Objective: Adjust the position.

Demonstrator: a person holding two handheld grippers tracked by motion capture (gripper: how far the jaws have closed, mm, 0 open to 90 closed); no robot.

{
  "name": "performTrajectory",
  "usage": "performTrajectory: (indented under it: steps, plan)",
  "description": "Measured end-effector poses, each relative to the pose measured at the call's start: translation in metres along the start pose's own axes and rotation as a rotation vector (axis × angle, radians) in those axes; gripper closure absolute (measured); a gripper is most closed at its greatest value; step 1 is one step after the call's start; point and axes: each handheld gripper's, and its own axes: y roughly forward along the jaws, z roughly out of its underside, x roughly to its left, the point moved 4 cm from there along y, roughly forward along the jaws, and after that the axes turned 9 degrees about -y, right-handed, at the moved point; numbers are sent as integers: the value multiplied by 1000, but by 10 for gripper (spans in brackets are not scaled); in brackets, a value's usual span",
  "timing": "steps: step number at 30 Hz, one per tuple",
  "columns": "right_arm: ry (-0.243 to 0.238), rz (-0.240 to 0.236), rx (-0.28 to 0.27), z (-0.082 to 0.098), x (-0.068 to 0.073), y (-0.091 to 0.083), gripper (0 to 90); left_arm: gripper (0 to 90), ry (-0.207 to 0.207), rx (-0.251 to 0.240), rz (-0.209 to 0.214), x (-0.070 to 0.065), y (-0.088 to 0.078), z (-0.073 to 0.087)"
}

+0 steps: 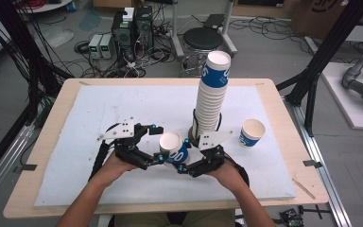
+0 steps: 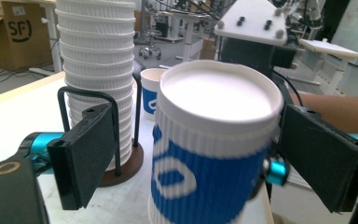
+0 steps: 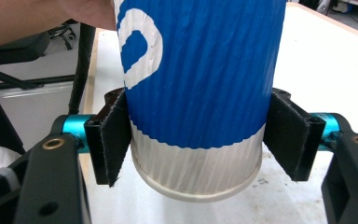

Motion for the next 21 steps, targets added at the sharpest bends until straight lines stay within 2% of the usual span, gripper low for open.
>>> performTrajectory:
  steps: [4,6,14,21]
  plan:
    - [0,13,10,0,-3,-5,295,119,3,10,4,1,-6,-2]
    - [-3,21,32,0,-5,-7,295,119,9,16,13,0,-9,-3]
    - [-52,26,137,-5,-8,-10,296,120,21,63,12,-2,-15,-7]
    - [-101,0,241,-14,-7,-7,296,120,29,133,0,-2,-18,-13]
